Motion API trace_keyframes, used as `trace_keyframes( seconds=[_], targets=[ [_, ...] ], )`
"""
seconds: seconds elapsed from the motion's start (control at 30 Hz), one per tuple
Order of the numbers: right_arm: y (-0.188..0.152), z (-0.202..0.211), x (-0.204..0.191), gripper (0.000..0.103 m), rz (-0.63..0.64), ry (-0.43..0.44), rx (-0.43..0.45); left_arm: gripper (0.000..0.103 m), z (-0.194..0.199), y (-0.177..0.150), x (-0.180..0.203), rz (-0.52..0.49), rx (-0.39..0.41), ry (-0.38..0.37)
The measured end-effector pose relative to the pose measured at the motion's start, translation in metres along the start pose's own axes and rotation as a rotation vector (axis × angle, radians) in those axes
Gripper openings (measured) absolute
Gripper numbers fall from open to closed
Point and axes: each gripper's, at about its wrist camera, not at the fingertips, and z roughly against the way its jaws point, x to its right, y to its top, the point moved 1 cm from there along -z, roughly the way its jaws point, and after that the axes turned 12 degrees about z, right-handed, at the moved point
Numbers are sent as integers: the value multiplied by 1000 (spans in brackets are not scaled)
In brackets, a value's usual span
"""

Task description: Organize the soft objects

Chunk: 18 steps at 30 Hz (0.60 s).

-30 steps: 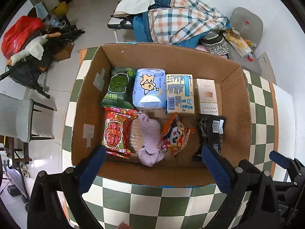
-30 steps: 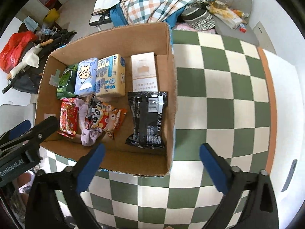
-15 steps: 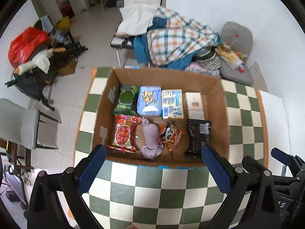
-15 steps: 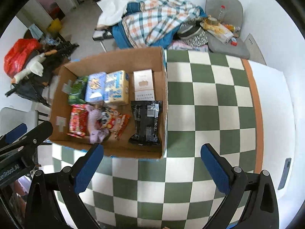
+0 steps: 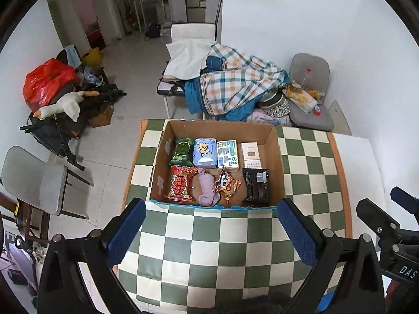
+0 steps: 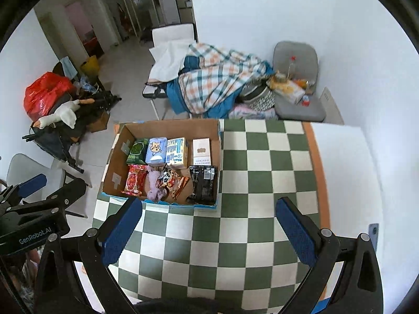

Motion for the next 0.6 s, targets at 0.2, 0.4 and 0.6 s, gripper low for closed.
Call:
trace_keyframes(
  seconds=[0.2,0.4,0.6],
  targets=[
    [-5,31,-1,103,10,-8,30,103,26,-6,6,-19,34,-3],
    [-6,45,1,103,4,-11,48,103,39,-11,5,-16,52,9],
    [-7,51,0,103,5,-12,61,103,42,-12,4,-13,57,7]
  ],
)
